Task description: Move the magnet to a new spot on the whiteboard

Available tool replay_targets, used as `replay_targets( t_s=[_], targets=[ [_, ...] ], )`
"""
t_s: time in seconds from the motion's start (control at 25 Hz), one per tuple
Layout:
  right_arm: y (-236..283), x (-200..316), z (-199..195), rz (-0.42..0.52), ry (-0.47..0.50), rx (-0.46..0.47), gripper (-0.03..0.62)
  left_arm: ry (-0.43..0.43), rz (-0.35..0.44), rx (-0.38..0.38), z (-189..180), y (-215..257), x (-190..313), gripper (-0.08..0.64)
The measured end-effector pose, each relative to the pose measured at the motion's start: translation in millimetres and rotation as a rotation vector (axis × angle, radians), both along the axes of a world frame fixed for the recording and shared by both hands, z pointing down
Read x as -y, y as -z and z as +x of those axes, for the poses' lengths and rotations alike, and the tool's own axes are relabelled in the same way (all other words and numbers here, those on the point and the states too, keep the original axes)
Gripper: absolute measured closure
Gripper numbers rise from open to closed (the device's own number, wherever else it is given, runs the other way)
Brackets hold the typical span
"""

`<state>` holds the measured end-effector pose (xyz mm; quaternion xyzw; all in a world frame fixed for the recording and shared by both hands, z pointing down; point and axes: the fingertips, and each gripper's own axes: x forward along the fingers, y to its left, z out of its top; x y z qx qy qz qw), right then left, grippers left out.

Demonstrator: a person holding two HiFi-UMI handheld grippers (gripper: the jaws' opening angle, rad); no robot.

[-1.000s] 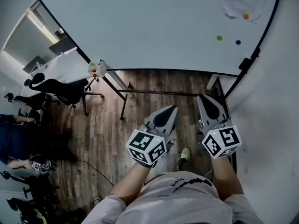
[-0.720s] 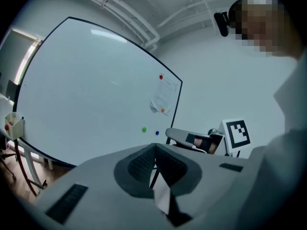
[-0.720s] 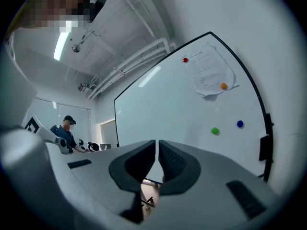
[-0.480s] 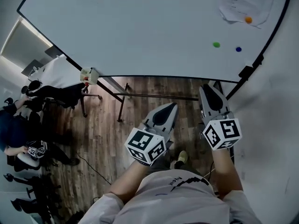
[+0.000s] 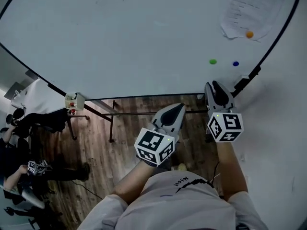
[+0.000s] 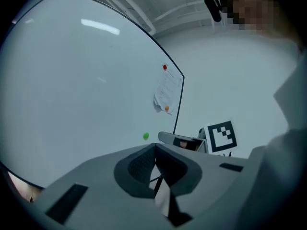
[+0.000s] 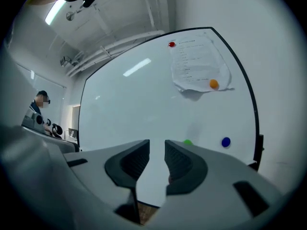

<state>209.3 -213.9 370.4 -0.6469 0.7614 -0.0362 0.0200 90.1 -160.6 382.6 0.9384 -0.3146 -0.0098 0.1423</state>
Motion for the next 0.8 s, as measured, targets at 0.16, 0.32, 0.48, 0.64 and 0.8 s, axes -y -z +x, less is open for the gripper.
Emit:
replay_targets(
  t_s=[0.16, 0.32, 0.48, 0.64, 0.8],
  targets=[
    [-10, 34, 19, -0.024, -0.081, -0.034, 0.497, -0.050, -0.008, -0.008, 7, -4, 31, 0.549],
    [-21, 66, 35, -0.046, -0.134, -0.043, 0.485, -0.081, -0.011, 0.003, 10, -9, 58, 0.549],
    [-32, 90, 48, -0.065, -0.168, -0.035, 0.470, -0.101, -0.023, 0.011, 13, -15, 80, 0.549],
    [-36, 104, 58, -0.070, -0.197, -0.037, 0.456, -0.126, -0.037, 0.022, 18, -22, 91, 0.549],
    [-38, 108, 64, -0.074, -0.222, -0.032, 0.456, -0.140, -0.049, 0.030, 20, -27, 98, 0.549]
  ],
)
